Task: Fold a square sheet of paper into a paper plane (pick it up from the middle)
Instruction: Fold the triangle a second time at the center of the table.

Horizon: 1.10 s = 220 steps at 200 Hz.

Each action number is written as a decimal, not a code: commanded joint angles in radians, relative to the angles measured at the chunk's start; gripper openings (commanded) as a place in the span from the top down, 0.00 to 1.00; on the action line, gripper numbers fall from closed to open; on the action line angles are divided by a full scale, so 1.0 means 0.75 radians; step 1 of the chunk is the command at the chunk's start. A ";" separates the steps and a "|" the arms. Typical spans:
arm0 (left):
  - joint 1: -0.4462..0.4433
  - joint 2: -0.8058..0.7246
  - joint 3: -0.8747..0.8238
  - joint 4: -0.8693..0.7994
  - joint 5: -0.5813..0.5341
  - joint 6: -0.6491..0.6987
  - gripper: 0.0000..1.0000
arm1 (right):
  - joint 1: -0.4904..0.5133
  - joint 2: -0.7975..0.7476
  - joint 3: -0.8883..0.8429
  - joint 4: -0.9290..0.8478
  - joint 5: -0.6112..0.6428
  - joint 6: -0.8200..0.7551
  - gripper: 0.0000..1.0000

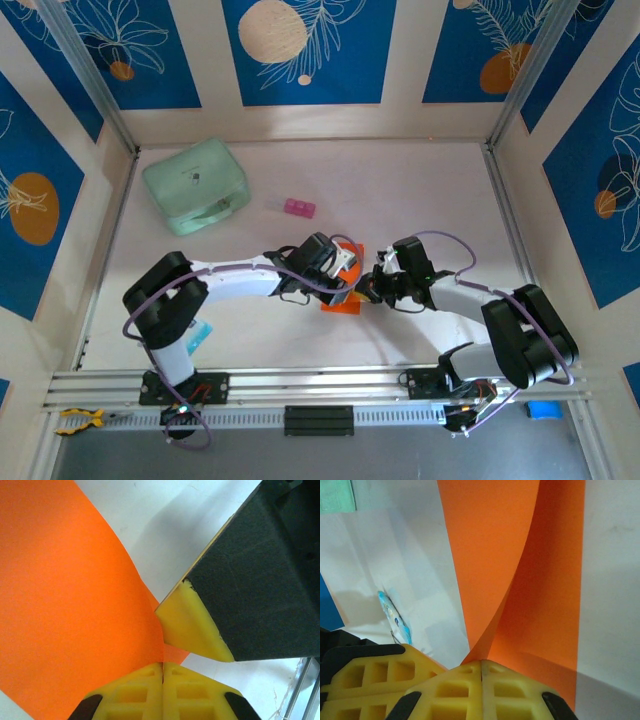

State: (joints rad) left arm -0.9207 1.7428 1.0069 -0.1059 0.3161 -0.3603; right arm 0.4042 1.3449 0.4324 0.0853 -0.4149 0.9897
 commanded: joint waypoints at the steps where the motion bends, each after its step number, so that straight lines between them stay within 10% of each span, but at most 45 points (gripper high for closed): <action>1: 0.023 0.007 0.023 0.009 0.047 -0.024 1.00 | 0.017 -0.037 0.015 -0.105 0.067 0.005 0.94; 220: 0.027 0.025 0.066 -0.007 0.058 -0.047 0.89 | 0.072 -0.092 -0.036 -0.084 0.113 0.079 0.93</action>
State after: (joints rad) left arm -0.9096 1.7725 1.0393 -0.0937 0.3660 -0.4179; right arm 0.4526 1.2613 0.4164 -0.0013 -0.2989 1.0313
